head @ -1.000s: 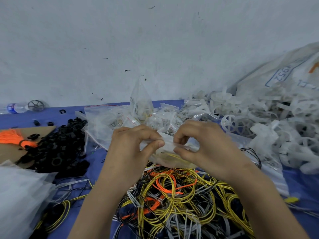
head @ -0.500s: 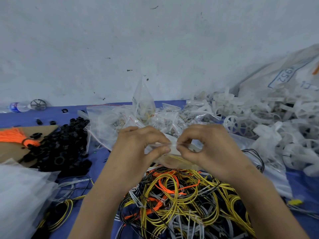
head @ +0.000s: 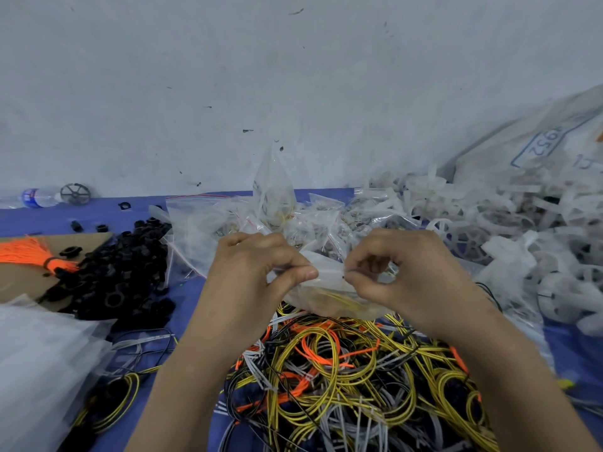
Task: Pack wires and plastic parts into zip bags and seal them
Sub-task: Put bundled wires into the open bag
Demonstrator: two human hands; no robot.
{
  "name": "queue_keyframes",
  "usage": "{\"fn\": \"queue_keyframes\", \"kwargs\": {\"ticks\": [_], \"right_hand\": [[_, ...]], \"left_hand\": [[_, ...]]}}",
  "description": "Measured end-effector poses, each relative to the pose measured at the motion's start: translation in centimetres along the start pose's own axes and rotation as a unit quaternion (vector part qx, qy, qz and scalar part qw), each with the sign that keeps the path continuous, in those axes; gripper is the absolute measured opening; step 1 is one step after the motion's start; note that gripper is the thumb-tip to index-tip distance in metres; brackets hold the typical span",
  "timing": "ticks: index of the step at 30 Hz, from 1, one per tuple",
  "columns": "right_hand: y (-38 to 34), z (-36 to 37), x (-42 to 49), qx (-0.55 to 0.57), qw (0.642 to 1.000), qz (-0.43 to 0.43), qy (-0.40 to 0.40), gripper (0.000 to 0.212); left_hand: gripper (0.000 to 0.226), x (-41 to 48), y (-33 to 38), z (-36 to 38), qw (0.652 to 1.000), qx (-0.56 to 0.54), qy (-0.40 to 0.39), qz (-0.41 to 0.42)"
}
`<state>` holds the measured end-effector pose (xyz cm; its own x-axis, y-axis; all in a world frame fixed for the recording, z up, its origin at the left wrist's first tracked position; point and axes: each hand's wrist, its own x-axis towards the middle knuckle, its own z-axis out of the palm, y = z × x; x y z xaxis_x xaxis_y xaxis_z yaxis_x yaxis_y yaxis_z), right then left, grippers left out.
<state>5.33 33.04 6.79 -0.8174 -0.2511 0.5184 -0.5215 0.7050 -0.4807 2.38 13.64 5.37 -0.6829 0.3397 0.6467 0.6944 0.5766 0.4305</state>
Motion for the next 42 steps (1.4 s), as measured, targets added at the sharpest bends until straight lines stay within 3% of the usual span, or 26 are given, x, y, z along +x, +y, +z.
{"fn": "queue_keyframes", "kwargs": {"ticks": [6, 14, 22, 26, 37, 42], "right_hand": [[0.3, 0.2, 0.1, 0.079, 0.996, 0.040, 0.005, 0.018], [0.5, 0.3, 0.1, 0.102, 0.992, 0.080, -0.007, 0.015], [0.3, 0.2, 0.1, 0.125, 0.988, 0.093, -0.020, 0.021], [0.3, 0.3, 0.2, 0.143, 0.985, 0.098, -0.017, 0.014], [0.5, 0.8, 0.3, 0.103, 0.992, 0.077, -0.005, 0.013], [0.1, 1.0, 0.2, 0.092, 0.994, 0.065, -0.008, 0.011]], "left_hand": [[0.009, 0.0, 0.2, -0.2, 1.000, -0.013, -0.004, 0.003], [0.021, 0.0, 0.7, -0.3, 0.999, -0.028, -0.015, 0.009], [0.005, -0.1, 0.7, 0.0, 1.000, -0.022, -0.006, 0.019], [0.002, -0.1, 0.9, 0.0, 1.000, -0.026, -0.006, 0.016], [0.004, -0.1, 1.1, -0.1, 0.999, -0.026, -0.020, 0.015], [0.016, -0.2, 1.0, 0.0, 0.999, 0.025, -0.048, 0.000]]}}
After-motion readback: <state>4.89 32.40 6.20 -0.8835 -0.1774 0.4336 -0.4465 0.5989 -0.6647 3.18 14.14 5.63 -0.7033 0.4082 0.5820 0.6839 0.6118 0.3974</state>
